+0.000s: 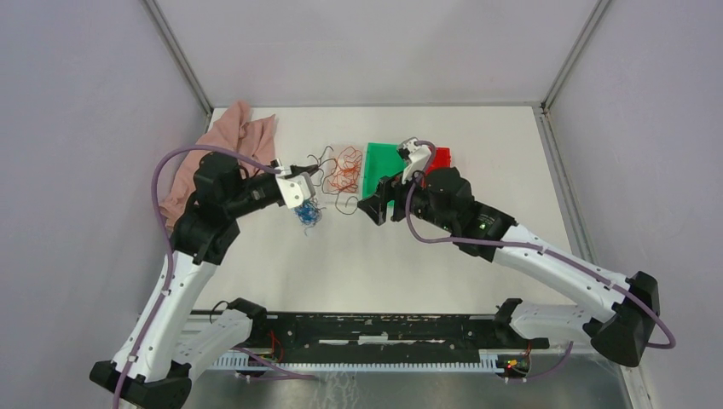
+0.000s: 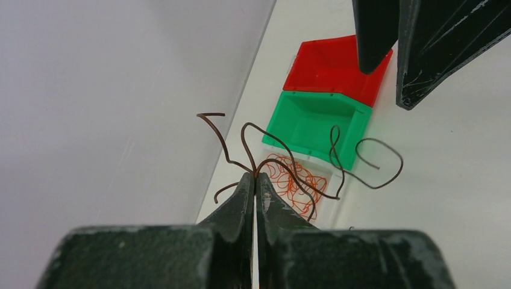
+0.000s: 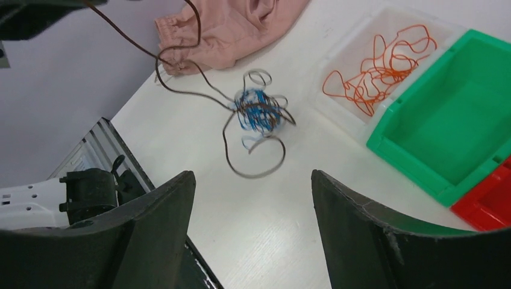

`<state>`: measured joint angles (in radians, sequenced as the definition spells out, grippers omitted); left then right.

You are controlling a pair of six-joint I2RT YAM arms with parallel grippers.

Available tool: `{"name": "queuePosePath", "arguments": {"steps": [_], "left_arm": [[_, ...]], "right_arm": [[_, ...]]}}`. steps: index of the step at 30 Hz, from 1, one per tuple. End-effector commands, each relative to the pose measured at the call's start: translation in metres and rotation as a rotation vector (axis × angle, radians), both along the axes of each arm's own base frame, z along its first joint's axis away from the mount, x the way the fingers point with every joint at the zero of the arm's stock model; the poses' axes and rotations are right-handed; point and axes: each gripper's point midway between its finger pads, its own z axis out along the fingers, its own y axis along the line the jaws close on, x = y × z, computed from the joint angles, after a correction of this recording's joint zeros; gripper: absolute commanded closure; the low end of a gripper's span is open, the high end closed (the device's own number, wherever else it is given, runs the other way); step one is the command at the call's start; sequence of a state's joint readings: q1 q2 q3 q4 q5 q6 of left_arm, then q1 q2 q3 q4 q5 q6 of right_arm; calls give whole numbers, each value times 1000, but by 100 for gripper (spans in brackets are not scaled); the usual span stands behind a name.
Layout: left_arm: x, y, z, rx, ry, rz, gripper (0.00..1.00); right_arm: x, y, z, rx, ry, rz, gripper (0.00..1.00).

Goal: Untangle the cables

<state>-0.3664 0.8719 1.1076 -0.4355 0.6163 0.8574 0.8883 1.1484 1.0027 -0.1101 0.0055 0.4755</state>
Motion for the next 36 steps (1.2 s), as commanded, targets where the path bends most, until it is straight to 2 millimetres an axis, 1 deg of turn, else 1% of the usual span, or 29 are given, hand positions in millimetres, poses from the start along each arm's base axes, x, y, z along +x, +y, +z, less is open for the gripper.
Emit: {"name": "queuePosePath", "arguments": {"steps": [1, 3, 6, 10, 12, 14, 18, 20, 22, 24, 28, 36], "left_arm": [[-9, -2, 33, -10, -132, -50, 97], [-10, -2, 32, -10, -133, -51, 97], [-12, -2, 30, -5, -130, -52, 97], [-12, -2, 29, -2, -133, -55, 97], [-13, -2, 30, -3, -133, -57, 97], [-14, -2, 30, -5, -131, -61, 97], [-15, -3, 29, -9, -126, -70, 97], [-16, -3, 28, -9, -126, -73, 97], [-17, -4, 27, -10, -123, -76, 97], [-17, -4, 28, -11, -126, -75, 97], [-17, -3, 30, -11, -131, -70, 97], [-19, -2, 29, -14, -128, -68, 97]], "right_arm": [[4, 22, 58, 128, -150, 72, 23], [9, 29, 66, 144, -170, 79, 23], [14, 42, 71, 157, -181, 103, 24], [15, 60, 66, 165, -159, 162, 25], [11, 66, 55, 149, -136, 203, 25], [9, 64, 42, 123, -119, 207, 26], [2, 49, 18, 67, -120, 199, 26], [4, 44, 6, 37, -115, 182, 28], [6, 42, -2, 17, -108, 170, 31], [8, 46, -7, 7, -100, 172, 32], [18, 55, -18, -22, -118, 181, 29], [49, 56, -34, -205, -288, 162, 25]]}}
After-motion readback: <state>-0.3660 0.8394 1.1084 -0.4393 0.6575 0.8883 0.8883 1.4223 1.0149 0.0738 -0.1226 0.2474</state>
